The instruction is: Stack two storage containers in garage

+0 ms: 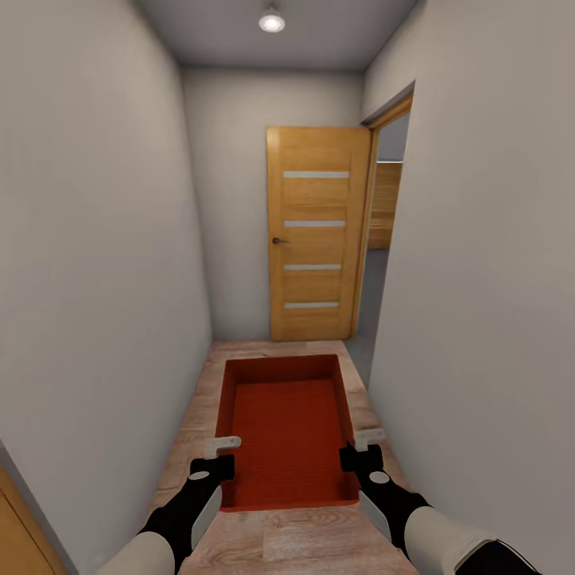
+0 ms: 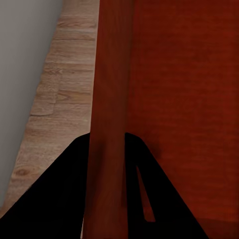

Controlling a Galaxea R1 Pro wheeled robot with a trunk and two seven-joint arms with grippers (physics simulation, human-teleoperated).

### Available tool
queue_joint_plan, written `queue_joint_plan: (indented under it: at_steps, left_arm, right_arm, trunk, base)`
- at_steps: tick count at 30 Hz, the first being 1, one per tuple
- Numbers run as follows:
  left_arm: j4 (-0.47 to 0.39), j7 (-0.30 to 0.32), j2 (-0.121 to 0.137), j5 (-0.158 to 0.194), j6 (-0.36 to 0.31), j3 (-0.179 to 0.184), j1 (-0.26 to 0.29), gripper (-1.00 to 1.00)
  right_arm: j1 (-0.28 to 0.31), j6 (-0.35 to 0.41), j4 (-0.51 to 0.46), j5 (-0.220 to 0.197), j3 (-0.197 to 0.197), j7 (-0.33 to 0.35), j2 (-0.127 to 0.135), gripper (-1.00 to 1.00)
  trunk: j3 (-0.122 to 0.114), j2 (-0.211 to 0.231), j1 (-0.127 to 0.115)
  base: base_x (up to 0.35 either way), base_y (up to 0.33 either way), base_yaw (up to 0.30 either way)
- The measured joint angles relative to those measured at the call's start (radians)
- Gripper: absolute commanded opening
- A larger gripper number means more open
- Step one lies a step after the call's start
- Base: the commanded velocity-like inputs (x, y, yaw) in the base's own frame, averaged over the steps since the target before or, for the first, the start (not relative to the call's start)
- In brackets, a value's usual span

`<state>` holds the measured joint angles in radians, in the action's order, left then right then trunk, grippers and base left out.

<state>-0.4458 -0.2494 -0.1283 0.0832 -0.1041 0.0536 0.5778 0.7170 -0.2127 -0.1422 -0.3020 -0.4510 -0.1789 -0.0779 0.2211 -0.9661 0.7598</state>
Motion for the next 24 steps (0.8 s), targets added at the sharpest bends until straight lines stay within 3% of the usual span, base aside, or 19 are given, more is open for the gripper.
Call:
queue_joint_plan:
  at_steps: [9,24]
  left_arm:
    - [0.000,-0.001,-0.001,0.000,0.000,0.000,0.000,-1.00]
    - [-0.001,0.000,0.000,0.000,-0.002,0.000,0.000,-1.00]
  right_arm:
    - [0.000,0.000,0.000,0.000,-0.001,0.000,0.000,-1.00]
    - [0.000,0.001,0.000,-0.001,0.000,0.000,0.000,-1.00]
  trunk:
    - [0.000,0.000,0.000]
    - [0.000,0.000,0.000]
  base:
    - [0.324,0.000,0.135]
    - [0.324,0.000,0.007]
